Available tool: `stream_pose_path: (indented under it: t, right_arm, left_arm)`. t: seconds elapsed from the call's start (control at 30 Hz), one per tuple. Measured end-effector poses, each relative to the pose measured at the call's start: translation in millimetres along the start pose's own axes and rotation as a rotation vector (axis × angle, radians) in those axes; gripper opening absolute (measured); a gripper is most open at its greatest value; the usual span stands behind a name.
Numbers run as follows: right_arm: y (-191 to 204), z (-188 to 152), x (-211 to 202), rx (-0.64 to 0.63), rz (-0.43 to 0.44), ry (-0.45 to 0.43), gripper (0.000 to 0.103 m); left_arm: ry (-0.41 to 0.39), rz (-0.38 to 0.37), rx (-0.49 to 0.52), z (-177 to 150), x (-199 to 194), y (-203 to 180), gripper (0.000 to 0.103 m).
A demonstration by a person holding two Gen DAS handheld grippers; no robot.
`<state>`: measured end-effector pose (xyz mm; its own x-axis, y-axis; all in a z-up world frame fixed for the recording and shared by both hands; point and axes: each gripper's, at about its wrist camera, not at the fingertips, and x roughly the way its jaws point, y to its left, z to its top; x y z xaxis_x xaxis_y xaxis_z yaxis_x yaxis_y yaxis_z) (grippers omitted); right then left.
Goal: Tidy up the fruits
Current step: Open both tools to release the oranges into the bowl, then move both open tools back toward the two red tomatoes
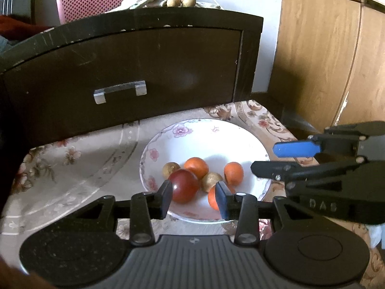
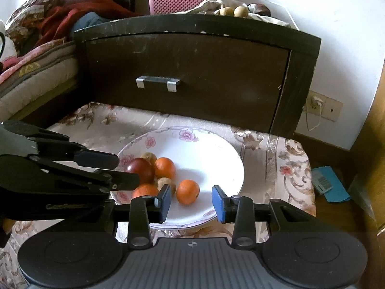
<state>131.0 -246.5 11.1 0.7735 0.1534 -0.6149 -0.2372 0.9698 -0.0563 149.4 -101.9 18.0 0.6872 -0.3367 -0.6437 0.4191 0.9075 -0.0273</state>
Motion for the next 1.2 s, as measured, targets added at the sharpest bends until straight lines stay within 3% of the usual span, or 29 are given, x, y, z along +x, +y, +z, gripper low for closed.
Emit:
stream_pose_path:
  t: [0.3,0.7,0.97,1.2]
  right_arm:
    - [12,2,-17,0.007,0.003,-0.020,0.031]
    - [66,-3,-30,-0.044,0.087,0.008,0.031]
    - [98,-12,-24,-0.071,0.139,0.060,0.031]
    - [97,-19,-12,-0.056,0.130,0.098,0.036]
  left_arm:
    - [0.015,0.040,0.021,-19,-34,16,0.047]
    - [0.085,0.099,-0.046,-64,-69,57,0.047]
    - [0.129,0.071,-0.061,-77,-54,61,0.047]
    - [0.115,0.048,-0.059,-72,-33,60,0.047]
